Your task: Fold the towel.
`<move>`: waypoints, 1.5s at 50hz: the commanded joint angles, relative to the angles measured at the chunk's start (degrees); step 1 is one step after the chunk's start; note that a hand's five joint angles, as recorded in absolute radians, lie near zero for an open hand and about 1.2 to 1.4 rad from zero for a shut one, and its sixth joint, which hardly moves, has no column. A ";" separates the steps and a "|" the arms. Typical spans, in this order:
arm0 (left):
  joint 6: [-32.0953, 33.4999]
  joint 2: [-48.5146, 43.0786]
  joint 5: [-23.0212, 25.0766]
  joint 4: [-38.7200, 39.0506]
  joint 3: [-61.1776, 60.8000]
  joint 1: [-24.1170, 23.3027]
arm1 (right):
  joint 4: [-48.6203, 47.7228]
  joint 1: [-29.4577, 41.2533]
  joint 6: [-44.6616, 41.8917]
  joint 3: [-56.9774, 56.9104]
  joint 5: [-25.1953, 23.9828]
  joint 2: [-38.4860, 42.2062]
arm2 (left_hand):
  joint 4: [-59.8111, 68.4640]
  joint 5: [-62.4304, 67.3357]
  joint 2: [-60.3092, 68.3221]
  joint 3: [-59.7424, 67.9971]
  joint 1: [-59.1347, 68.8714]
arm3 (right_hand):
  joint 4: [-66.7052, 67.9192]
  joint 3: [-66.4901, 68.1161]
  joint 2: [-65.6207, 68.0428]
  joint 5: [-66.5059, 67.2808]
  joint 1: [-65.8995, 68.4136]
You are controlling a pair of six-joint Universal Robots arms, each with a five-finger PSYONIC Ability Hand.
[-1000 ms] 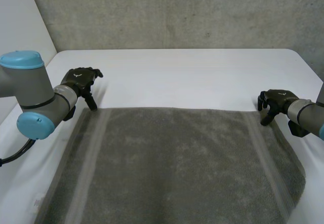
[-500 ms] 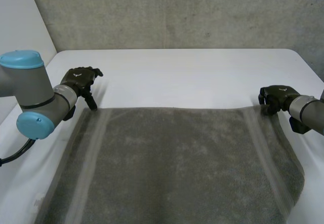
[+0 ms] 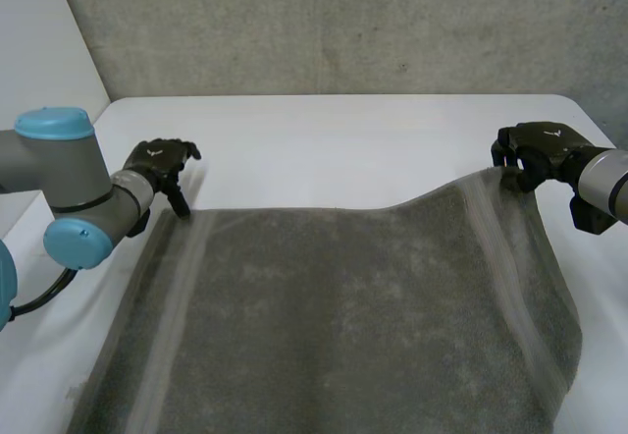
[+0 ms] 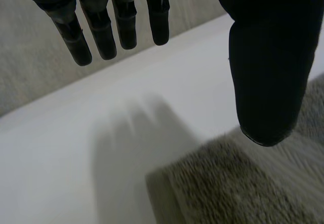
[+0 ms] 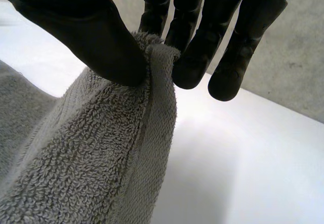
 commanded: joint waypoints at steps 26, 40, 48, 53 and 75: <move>6.66 -2.09 -1.52 -7.08 1.36 0.37 | -2.83 -0.17 -0.65 3.48 -0.99 -2.11 | 21.84 21.81 21.80 21.79 21.83 | 3.26 3.45 5.22 3.86 2.92; 6.66 -1.92 -1.52 -7.26 0.57 0.37 | -3.62 -0.16 -1.00 3.92 -0.90 -1.67 | 26.56 26.53 26.52 26.51 26.55 | 3.26 3.45 5.22 3.86 2.92; 6.66 -1.83 -1.69 -7.17 -0.31 0.37 | -3.62 -0.16 -1.00 3.92 -0.90 -1.32 | 36.48 36.46 36.45 36.44 36.47 | 3.26 3.45 5.22 3.86 2.92; 6.66 -1.21 -1.78 -7.08 -1.10 0.37 | -3.62 -0.16 -1.00 3.92 -0.90 -1.23 | 48.59 48.57 48.56 48.55 48.58 | 3.26 3.45 5.22 3.86 2.92; 6.31 1.87 -4.06 -4.37 3.79 0.37 | -4.32 0.62 -1.79 -0.72 -0.29 2.36 | 60.18 60.15 60.14 60.13 60.17 | 3.26 3.45 5.22 3.86 2.92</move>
